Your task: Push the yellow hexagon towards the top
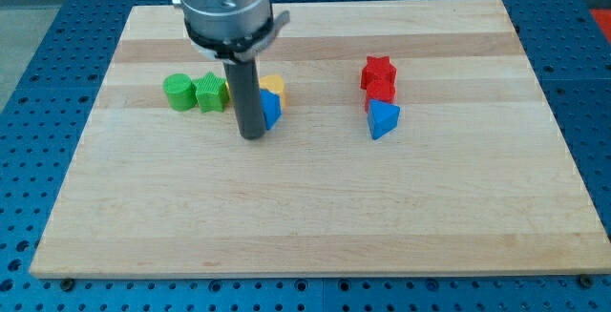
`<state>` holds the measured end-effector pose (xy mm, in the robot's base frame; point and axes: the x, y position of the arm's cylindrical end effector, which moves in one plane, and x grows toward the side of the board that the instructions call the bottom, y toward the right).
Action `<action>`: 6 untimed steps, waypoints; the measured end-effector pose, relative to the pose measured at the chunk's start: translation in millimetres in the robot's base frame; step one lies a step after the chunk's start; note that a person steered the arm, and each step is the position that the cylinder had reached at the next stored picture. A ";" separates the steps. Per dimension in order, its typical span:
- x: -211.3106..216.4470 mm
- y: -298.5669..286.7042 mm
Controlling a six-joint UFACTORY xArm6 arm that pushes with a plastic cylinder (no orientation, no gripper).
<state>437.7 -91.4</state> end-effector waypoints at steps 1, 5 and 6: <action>-41.9 -17.0; -69.6 -11.4; -88.9 -34.3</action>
